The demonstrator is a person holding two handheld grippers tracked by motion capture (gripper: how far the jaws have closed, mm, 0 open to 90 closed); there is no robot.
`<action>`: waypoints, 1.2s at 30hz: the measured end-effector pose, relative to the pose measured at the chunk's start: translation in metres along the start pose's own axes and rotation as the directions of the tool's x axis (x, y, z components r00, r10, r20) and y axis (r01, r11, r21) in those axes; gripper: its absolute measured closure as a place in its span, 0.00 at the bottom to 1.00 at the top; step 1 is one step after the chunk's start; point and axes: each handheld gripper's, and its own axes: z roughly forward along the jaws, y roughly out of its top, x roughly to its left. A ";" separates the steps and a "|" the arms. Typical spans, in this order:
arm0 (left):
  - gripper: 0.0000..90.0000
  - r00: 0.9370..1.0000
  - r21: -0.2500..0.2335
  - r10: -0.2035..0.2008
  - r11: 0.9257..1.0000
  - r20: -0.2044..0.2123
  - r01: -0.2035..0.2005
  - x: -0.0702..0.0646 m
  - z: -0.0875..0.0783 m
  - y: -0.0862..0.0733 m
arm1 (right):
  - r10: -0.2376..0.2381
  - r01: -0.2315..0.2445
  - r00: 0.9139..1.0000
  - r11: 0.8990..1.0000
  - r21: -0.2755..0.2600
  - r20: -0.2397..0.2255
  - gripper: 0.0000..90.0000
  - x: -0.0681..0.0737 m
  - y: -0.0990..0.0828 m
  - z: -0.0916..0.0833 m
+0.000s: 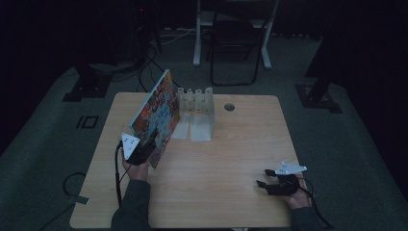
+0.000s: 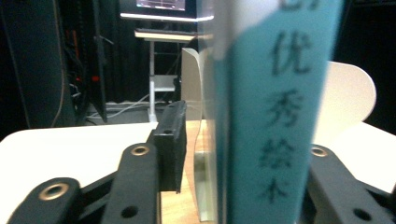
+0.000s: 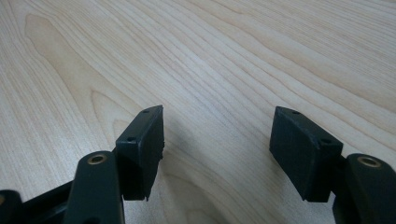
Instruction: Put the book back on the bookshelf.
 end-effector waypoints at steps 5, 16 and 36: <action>0.57 1.000 0.011 -0.002 1.000 0.013 0.002 0.002 -0.003 0.001 | 0.000 0.000 1.000 1.000 0.000 0.000 0.39 0.000 0.000 0.000; 0.49 0.999 0.016 0.002 1.000 0.036 -0.003 0.006 -0.013 0.005 | 0.000 0.000 1.000 1.000 0.001 -0.001 0.39 0.000 0.000 0.000; 0.45 1.000 -0.016 0.013 1.000 0.026 -0.012 0.012 -0.049 0.010 | -0.001 0.001 1.000 1.000 0.001 0.002 0.39 0.000 0.000 0.000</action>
